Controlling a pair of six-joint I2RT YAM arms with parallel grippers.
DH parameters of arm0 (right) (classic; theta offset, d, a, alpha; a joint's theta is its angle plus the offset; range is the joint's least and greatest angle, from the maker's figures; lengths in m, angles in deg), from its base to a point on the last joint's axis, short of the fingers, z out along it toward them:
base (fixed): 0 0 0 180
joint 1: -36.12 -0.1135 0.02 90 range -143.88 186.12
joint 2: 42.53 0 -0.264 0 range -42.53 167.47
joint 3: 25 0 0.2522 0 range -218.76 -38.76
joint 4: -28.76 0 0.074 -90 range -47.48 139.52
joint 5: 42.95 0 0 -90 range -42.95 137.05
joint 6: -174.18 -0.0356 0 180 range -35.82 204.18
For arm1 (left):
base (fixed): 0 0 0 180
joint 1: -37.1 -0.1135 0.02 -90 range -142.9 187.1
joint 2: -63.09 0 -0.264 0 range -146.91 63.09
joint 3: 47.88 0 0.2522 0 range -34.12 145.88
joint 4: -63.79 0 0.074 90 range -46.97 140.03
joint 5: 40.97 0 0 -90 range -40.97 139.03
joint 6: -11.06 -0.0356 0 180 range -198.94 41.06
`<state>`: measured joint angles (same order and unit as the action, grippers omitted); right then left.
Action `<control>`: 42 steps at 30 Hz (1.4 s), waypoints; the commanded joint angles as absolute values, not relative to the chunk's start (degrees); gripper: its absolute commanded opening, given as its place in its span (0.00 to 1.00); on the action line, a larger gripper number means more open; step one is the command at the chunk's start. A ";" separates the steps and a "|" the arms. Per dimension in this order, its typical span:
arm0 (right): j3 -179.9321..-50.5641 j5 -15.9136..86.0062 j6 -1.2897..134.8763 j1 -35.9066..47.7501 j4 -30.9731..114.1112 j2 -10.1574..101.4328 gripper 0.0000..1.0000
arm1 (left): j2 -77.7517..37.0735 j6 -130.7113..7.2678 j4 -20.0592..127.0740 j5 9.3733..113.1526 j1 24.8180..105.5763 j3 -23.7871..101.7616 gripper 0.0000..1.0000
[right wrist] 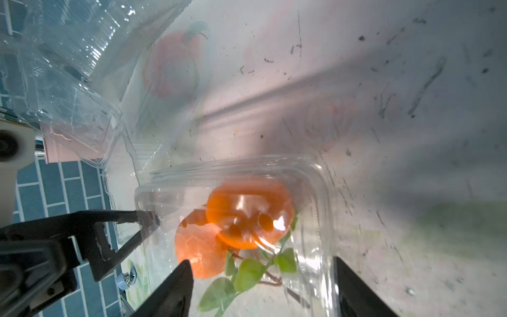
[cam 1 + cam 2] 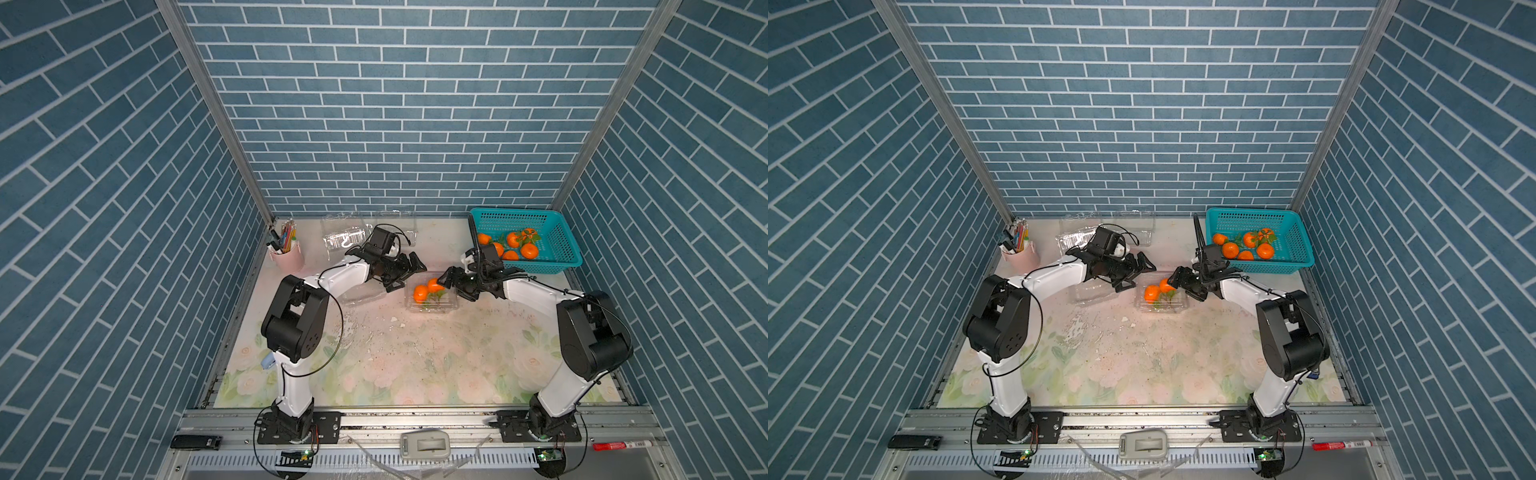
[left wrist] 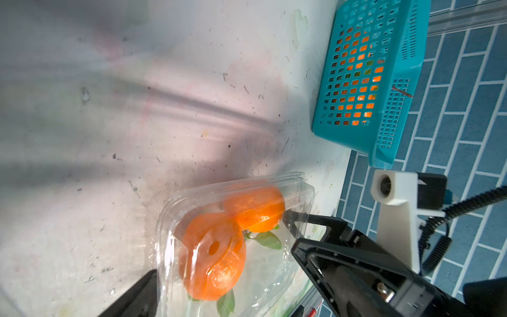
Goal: Take oranges out of containers
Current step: Adjust the packing box at the center of the board, then open the packing box at the center of the board.
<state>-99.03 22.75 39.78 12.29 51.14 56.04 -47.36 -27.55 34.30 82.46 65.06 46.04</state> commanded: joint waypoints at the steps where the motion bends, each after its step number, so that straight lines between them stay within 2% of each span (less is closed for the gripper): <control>1: -103.18 20.98 35.43 11.95 46.89 58.23 0.78 | -48.55 -30.57 35.06 84.72 63.77 48.70 0.99; 5: -104.00 21.95 36.78 12.97 48.38 57.88 0.78 | -49.05 -33.03 32.42 84.12 61.91 50.39 0.99; 15: -93.39 19.20 38.99 17.13 44.12 50.56 0.78 | -50.55 -34.63 30.12 84.11 61.91 52.10 0.99; 24: -89.91 13.48 36.04 17.22 31.49 51.54 0.77 | -51.78 -34.98 29.06 83.94 62.20 52.45 0.99; 42: -88.80 9.54 33.62 17.84 24.28 52.56 0.76 | -53.10 -36.31 27.69 84.44 63.01 53.95 0.99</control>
<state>-89.76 12.06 36.08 17.71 28.30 52.02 -52.00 -35.09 28.75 83.93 62.59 52.78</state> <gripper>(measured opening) 0.762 0.994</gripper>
